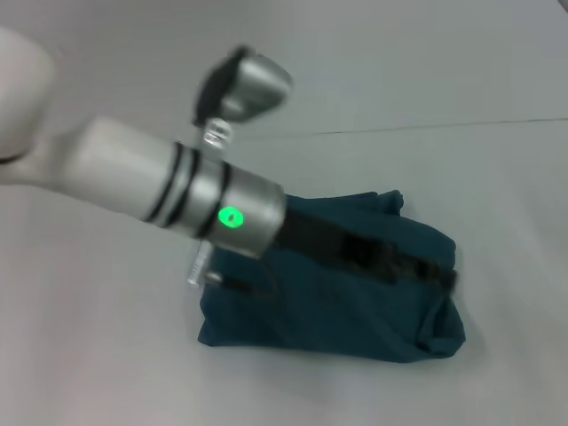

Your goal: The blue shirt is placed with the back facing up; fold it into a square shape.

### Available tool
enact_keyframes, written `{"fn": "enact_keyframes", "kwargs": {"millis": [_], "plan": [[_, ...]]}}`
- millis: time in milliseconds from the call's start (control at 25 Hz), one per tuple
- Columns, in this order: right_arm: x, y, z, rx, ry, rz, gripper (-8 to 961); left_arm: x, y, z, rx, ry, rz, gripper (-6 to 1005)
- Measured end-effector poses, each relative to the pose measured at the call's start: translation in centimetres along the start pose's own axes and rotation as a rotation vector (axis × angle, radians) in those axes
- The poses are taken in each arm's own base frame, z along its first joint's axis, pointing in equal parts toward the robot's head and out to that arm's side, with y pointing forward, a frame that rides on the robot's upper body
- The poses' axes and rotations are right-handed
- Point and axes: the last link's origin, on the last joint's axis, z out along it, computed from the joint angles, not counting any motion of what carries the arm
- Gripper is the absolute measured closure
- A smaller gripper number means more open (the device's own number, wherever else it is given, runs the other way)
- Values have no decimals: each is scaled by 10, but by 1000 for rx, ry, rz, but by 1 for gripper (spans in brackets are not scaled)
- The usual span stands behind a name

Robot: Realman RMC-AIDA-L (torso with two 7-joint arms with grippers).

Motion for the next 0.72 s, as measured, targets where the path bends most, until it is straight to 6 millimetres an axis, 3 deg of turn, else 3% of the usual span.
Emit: {"fn": "enact_keyframes", "kwargs": {"millis": [160, 280, 520, 640, 720], "plan": [[-11, 16, -3, -53, 134, -41, 875, 5, -16, -52, 0, 171, 119, 141], [-21, 28, -7, -78, 236, -46, 855, -6, -33, -84, 45, 244, 212, 91], [-34, 52, -5, -115, 522, 61, 816, -34, -52, -119, 97, 211, 302, 91], [-32, 62, 3, -102, 638, 82, 796, -43, -58, -128, 116, 180, 307, 90], [-28, 66, 9, -77, 687, 92, 730, -51, -63, -133, 138, 154, 297, 90]]}}
